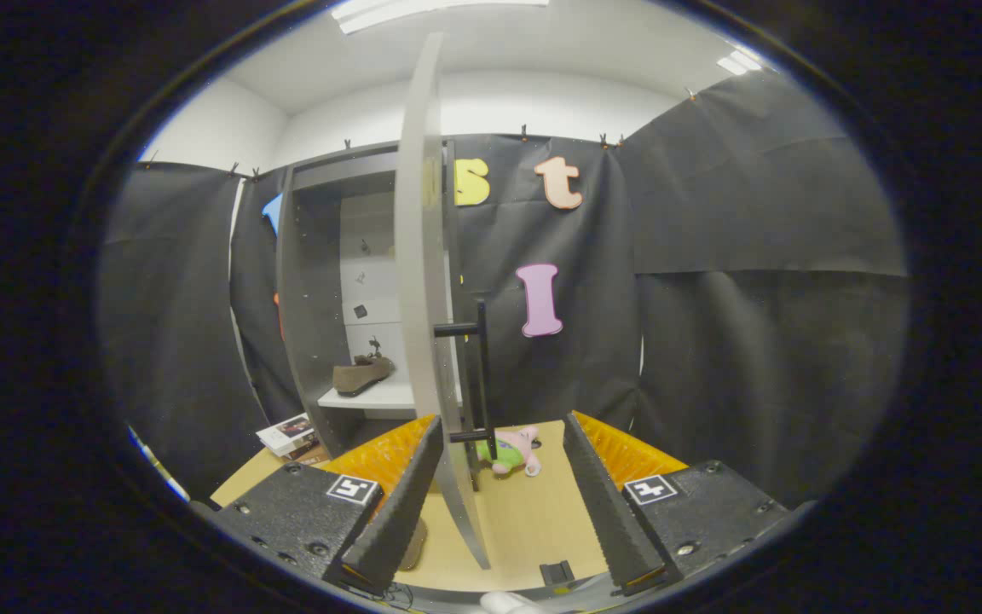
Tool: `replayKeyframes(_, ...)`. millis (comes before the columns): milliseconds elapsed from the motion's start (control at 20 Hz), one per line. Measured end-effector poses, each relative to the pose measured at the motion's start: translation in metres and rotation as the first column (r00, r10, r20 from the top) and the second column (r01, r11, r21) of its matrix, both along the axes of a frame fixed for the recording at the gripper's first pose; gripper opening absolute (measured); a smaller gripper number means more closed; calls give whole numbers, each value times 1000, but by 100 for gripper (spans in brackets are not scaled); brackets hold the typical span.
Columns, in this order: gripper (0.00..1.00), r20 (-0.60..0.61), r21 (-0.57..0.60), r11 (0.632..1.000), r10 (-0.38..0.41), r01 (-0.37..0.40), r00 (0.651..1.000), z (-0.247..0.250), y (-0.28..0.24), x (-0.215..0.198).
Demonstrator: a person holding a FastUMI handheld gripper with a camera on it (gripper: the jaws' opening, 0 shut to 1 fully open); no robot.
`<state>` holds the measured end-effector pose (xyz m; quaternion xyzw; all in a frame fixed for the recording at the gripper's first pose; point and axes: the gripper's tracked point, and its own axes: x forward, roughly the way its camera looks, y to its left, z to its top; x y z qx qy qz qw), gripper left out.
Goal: Open the shoe cabinet door, grab the shoes and put them into the shoe cabinet, then close the shoe cabinet door.
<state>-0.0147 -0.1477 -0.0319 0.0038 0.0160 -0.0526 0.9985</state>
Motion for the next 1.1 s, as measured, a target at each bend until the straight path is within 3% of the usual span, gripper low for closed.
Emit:
replayKeyframes(300, 99, 33, -51, 998, -21, 23, 999, -18, 67, -16)
replayKeyframes(500, 99, 18, -1, 1000, 30, -30, 999, -49, 119, -7)
replayKeyframes(800, 99, -110, 7, 989, 145, -146, 983, -152, 202, 35)
replayKeyframes(1100, 99, -323, 95, 976, 215, -195, 922, -277, 245, 77)
